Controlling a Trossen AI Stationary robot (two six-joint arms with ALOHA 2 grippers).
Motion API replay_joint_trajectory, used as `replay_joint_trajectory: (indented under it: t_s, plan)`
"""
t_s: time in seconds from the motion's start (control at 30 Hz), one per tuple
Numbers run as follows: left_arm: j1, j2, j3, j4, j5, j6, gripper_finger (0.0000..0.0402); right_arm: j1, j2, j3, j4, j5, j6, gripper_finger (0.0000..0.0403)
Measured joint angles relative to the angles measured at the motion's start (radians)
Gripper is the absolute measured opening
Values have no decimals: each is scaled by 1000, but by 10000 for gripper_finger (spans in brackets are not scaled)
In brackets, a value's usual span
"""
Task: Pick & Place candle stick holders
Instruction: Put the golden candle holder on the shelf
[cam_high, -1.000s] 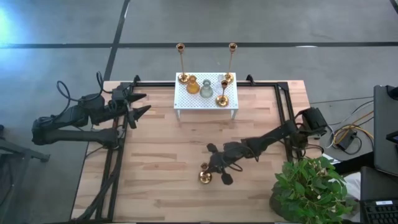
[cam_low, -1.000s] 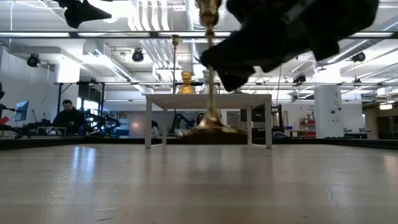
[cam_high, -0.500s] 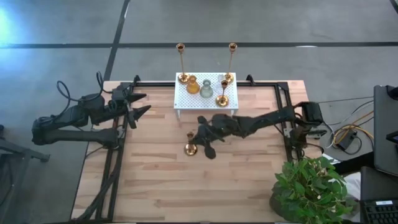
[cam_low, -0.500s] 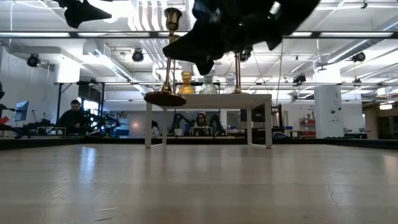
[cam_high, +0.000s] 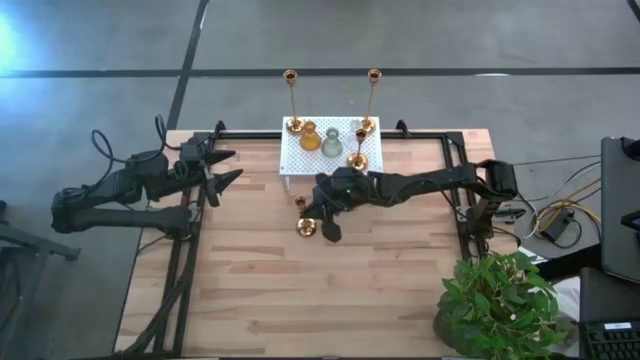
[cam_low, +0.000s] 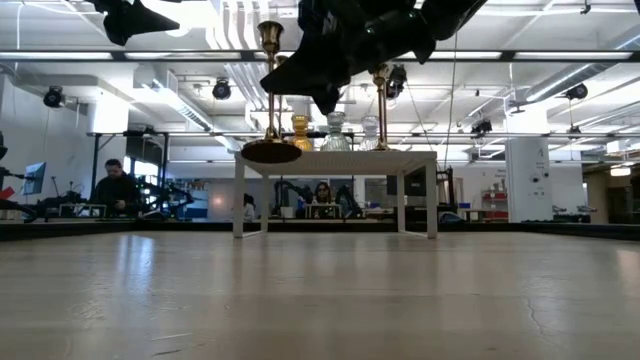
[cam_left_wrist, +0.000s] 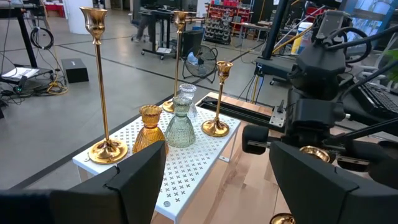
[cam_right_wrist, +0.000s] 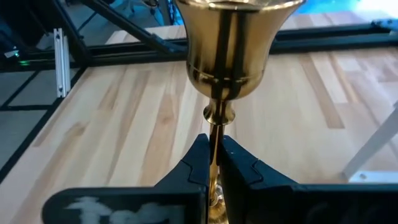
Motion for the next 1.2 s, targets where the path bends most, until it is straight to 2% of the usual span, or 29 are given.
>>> replay_joint_trajectory:
  t_s: [0.23,0.37,0.53,0.63,0.73,0.83,0.93,1.1,1.2]
  plan:
    - [0,7,0,3,-4,-9,292,3,0,-1,-20,0,45,10]
    - [0,23,0,34,-72,-25,292,3,0,-1,-20,0,60,11]
    - [-13,86,0,28,7,-43,292,-2,0,-1,-14,0,62,11]
    - [-76,169,-10,35,-4,-56,291,-7,-7,-1,-13,2,62,11]
    - [-154,253,-20,35,-175,-90,291,-19,-27,-2,-14,5,66,11]
    - [-238,315,-38,82,-311,-199,291,-30,-60,-2,-14,37,64,11]
    - [-361,333,-52,222,-448,-280,290,-42,-98,1,-13,56,55,11]
    - [-596,383,-112,213,-901,-370,290,-62,-150,1,-28,56,45,11]
    - [-671,399,-136,213,-1070,-407,291,-67,-160,1,-36,57,39,11]
